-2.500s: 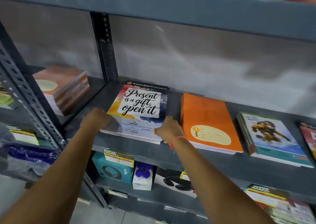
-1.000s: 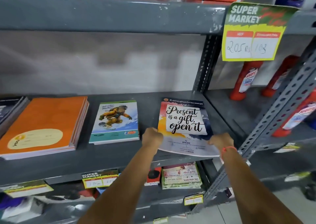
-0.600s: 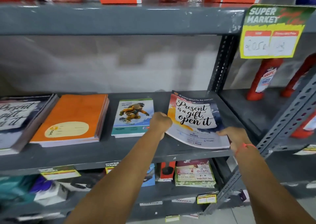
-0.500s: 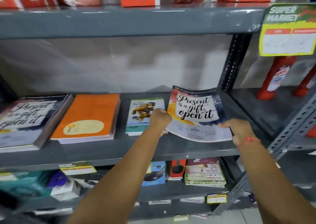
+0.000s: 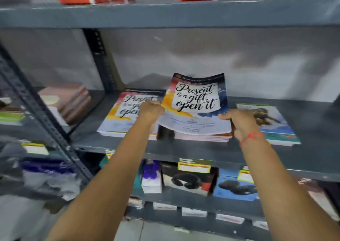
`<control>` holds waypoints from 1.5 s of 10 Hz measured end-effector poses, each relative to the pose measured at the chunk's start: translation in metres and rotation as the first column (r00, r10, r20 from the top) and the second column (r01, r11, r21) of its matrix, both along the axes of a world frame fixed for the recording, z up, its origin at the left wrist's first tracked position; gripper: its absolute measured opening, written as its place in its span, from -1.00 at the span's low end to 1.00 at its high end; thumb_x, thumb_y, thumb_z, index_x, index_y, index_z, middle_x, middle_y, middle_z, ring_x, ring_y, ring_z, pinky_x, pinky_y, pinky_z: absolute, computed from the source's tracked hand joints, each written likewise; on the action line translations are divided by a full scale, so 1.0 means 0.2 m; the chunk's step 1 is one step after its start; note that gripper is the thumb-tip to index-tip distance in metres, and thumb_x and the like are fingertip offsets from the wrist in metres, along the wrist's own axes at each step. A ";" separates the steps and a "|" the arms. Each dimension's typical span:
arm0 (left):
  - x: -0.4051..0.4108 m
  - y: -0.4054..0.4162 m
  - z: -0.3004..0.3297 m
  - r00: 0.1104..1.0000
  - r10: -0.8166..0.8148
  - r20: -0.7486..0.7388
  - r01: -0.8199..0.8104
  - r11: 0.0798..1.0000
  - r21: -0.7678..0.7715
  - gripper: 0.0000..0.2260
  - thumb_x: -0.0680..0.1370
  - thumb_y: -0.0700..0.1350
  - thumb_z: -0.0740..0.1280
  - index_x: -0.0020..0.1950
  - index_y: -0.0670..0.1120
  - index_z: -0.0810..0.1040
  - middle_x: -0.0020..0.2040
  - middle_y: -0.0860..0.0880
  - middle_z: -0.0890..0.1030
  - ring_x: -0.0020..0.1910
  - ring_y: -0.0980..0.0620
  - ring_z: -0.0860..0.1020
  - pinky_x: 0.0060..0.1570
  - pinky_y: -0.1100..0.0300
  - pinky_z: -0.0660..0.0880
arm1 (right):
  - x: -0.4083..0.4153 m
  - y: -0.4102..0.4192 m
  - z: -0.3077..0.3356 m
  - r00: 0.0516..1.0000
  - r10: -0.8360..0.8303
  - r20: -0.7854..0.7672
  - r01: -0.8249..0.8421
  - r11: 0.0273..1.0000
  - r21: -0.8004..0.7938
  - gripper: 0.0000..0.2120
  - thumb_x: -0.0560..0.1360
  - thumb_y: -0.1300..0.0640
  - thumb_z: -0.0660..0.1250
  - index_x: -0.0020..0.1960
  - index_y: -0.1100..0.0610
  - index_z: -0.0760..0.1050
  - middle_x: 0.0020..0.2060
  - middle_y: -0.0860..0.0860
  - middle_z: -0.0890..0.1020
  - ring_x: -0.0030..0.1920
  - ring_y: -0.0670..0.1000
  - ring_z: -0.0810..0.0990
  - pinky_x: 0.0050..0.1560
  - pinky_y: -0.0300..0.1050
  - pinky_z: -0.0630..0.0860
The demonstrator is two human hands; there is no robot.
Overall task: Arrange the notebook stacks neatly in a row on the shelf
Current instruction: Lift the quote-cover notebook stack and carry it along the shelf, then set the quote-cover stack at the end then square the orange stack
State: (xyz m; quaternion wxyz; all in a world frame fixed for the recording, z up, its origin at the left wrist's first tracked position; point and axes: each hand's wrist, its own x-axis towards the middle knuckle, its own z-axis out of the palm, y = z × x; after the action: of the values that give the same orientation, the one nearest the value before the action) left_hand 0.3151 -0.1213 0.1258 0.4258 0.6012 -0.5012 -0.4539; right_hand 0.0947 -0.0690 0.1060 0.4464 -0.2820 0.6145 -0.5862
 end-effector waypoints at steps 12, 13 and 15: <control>1.06 -0.25 -0.62 0.938 -0.120 -0.327 0.095 0.991 -0.089 -0.45 0.49 -0.22 0.31 0.45 -0.08 0.23 0.27 0.23 0.43 0.30 0.12 0.39 0.29 0.23 0.28 | 0.95 -0.23 -0.53 0.886 0.385 -0.257 -0.415 0.907 -0.074 -0.20 0.41 -0.10 0.31 0.50 -0.11 -0.06 0.32 -0.34 0.23 0.33 -0.25 0.23 0.27 -0.31 0.20; 1.13 -0.23 -0.65 0.898 -0.207 -0.388 0.169 0.977 -0.130 -0.41 0.38 -0.31 0.34 0.40 -0.06 0.33 0.22 0.16 0.54 0.21 0.15 0.50 0.09 0.31 0.47 | 0.89 -0.21 -0.58 0.872 0.429 -0.234 -0.459 0.884 -0.091 -0.20 0.42 0.21 0.38 0.50 -0.01 0.01 0.15 -0.39 0.45 0.16 -0.36 0.44 0.03 -0.54 0.42; 1.17 -0.26 -0.69 0.885 -0.219 -0.410 0.172 0.974 -0.149 -0.49 0.35 -0.40 0.34 0.22 0.02 0.49 0.12 0.13 0.63 0.02 0.29 0.60 -0.10 0.46 0.53 | 0.89 -0.22 -0.62 0.901 0.363 -0.238 -0.398 0.910 -0.115 -0.28 0.43 0.27 0.37 0.48 0.05 0.12 0.19 -0.29 0.48 0.18 -0.31 0.45 0.01 -0.60 0.40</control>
State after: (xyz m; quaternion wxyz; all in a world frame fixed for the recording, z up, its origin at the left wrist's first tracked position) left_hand 0.5494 -0.1734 -0.0129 0.5082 0.4106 -0.4788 -0.5863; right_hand 0.2728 -0.1123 -0.0172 0.4603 -0.4928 0.5418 -0.5018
